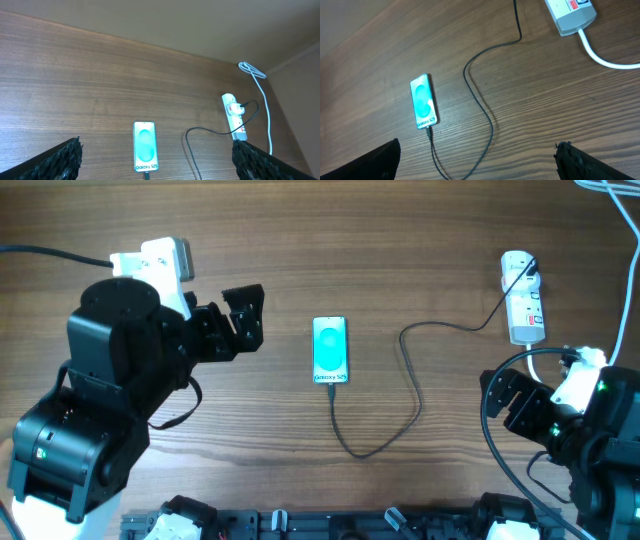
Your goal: Plug charger to phone and switch on socket
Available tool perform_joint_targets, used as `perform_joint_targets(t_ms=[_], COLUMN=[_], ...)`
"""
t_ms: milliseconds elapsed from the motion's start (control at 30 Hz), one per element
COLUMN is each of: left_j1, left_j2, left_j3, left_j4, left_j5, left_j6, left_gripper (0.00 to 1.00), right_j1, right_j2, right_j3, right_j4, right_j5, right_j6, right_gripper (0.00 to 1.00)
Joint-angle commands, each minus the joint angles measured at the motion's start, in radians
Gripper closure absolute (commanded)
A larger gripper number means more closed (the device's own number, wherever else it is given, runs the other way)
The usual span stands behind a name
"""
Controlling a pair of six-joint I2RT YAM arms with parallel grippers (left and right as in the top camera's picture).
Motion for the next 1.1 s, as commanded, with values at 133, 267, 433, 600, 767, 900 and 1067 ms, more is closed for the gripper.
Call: perform_joint_targets(t_ms=[133, 267, 433, 600, 767, 900, 1067], left_j1=[0.000, 0.000, 0.000, 0.000, 0.000, 0.000, 0.000], left_j2=[0.002, 0.002, 0.002, 0.002, 0.002, 0.002, 0.002], left_j3=[0.003, 0.003, 0.003, 0.003, 0.003, 0.003, 0.003], left_j4=[0.002, 0.002, 0.002, 0.002, 0.002, 0.002, 0.002], left_j5=[-0.014, -0.013, -0.014, -0.014, -0.014, -0.014, -0.014], left_j6=[0.002, 0.002, 0.002, 0.002, 0.002, 0.002, 0.002], left_gripper=[0.00, 0.00, 0.00, 0.00, 0.00, 0.00, 0.00], right_j1=[0.005, 0.006, 0.006, 0.007, 0.007, 0.017, 0.071], right_j2=[0.017, 0.017, 0.016, 0.004, -0.068, -0.175, -0.340], right_j3=[-0.013, -0.013, -0.013, -0.016, -0.037, -0.113, -0.278], right_j4=[-0.002, -0.001, -0.001, 0.006, 0.062, 0.152, 0.346], right_j5=[-0.003, 0.021, 0.015, -0.013, -0.113, -0.145, -0.166], right_j6=[0.003, 0.004, -0.038, -0.099, -0.320, -0.362, -0.365], right_gripper=[0.00, 0.00, 0.00, 0.00, 0.00, 0.00, 0.00])
